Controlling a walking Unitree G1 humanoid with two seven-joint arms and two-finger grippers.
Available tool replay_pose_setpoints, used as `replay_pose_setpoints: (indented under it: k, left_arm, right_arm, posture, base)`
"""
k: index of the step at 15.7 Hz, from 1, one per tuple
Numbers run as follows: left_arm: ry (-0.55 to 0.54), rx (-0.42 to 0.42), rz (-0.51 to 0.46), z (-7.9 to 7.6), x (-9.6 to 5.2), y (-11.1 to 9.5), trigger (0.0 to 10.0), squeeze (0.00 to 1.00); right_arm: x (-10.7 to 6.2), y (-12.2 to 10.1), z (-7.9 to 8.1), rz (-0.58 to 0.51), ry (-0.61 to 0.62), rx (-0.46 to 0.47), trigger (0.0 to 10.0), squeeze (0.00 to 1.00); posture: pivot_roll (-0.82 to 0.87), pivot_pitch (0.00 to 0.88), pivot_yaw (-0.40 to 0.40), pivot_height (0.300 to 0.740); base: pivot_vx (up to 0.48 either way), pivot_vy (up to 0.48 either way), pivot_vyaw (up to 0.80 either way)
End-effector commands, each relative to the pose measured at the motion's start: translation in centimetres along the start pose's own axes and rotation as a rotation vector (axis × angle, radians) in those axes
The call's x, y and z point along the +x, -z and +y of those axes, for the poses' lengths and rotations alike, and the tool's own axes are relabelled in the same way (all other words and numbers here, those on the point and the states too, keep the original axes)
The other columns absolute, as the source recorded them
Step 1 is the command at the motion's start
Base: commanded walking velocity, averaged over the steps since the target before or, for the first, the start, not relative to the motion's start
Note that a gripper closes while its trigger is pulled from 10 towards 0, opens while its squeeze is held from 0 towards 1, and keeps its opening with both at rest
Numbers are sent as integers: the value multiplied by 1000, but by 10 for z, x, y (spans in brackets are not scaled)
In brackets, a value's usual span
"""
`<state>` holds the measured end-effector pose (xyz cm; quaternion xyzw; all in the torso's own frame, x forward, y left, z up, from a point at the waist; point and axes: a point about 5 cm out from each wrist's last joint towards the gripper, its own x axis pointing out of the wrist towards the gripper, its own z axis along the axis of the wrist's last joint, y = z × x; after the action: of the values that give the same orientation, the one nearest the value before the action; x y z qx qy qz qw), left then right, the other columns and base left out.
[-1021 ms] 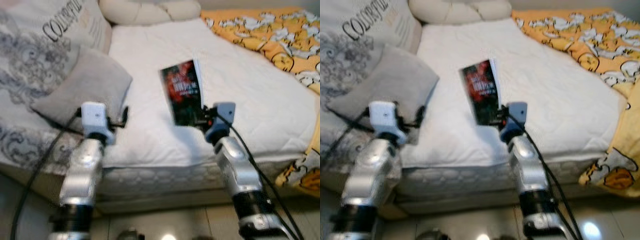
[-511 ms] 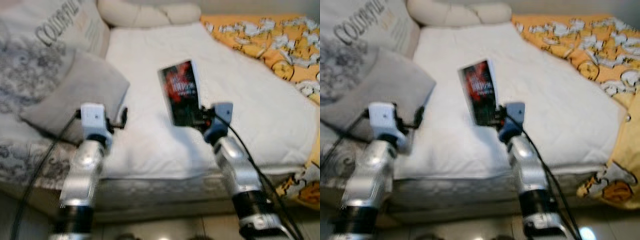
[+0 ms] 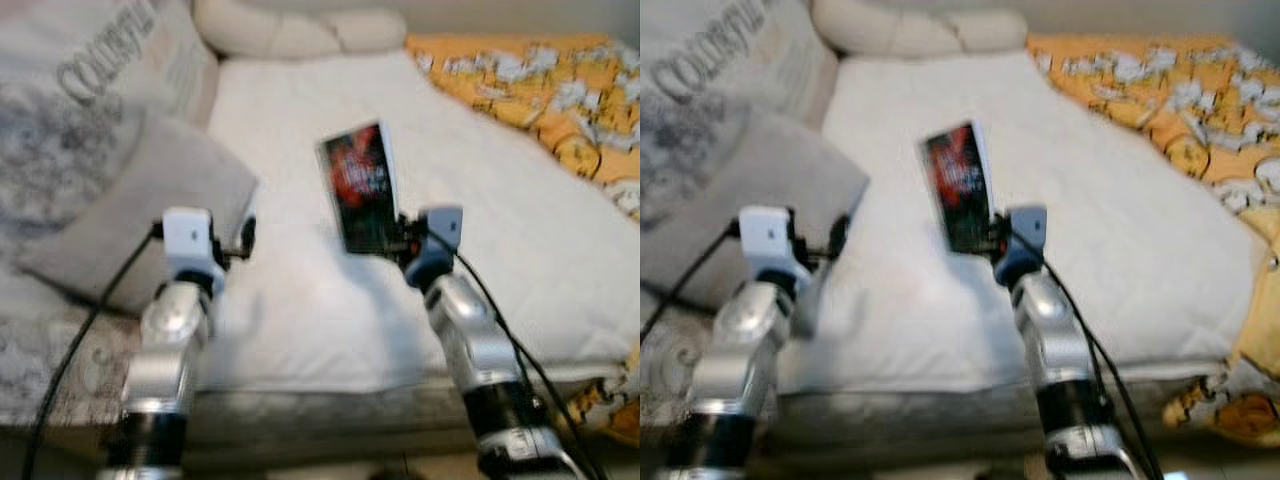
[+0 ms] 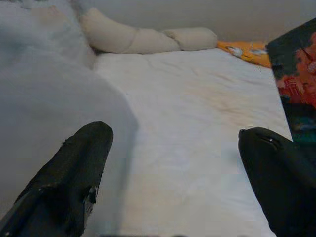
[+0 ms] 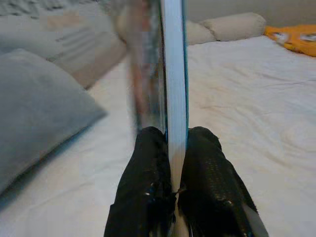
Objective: Clean up the room
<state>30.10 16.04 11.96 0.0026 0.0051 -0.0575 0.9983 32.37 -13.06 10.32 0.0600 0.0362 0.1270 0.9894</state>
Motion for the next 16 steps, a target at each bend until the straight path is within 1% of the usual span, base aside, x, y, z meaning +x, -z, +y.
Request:
replay_pose_setpoints:
  k: [1, 6, 8, 10, 11, 12, 13, 14, 15, 16]
  left_arm:
    - [-18, 12, -9, 6, -1, -3, 10000, 204]
    - [-16, 17, -5, 8, -1, -3, 10000, 200]
    - [-4, 14, 2, 8, -2, -2, 10000, 184]
    - [51, 48, 53, 8, -6, 5, 10000, 169]
    - [110, 65, 86, 6, -10, 9, 10000, 165]
    - [133, 72, 96, 5, -11, 10, 10000, 165]
    - [183, 90, 115, 3, -15, 12, 10000, 169]
    - [206, 101, 126, 3, -17, 13, 10000, 169]
    - [229, 109, 144, 3, -20, 15, 10000, 169]
    - [241, 110, 154, 3, -22, 16, 10000, 165]
  right_arm:
    - [3, -12, -1, -50, 8, 1, 10000, 0]
    - [3, -12, 1, -49, 3, 5, 10000, 0]
    - [3, -11, 3, -45, -12, 13, 10000, 0]
    - [5, -10, 7, -38, -28, 15, 10000, 0]
    - [8, -12, 9, -42, -33, 37, 10000, 0]
    - [9, -12, 9, -45, -34, 49, 10000, 0]
    - [13, -9, 11, -6, -54, 45, 10000, 0]
    - [16, -4, 12, 34, -65, 56, 10000, 0]
    - [21, 2, 14, 88, -77, 125, 10000, 0]
    - [23, 5, 14, 110, -80, 162, 10000, 0]
  posture:
    - [41, 20, 9, 740]
    - [45, 18, 11, 740]
    - [50, 17, 13, 740]
    - [52, 15, 18, 740]
    - [57, 16, 20, 740]
    - [57, 16, 20, 740]
    - [64, 20, 24, 740]
    - [68, 22, 27, 740]
    - [74, 26, 32, 740]
    - [74, 26, 32, 740]
  base:
    - [398, 0, 0]
    - [391, 0, 0]
    - [139, 0, 0]
    - [0, 0, 0]
    - [0, 0, 0]
    - [0, 0, 0]
    - [0, 0, 0]
    - [0, 0, 0]
    - [0, 0, 0]
    - [0, 0, 0]
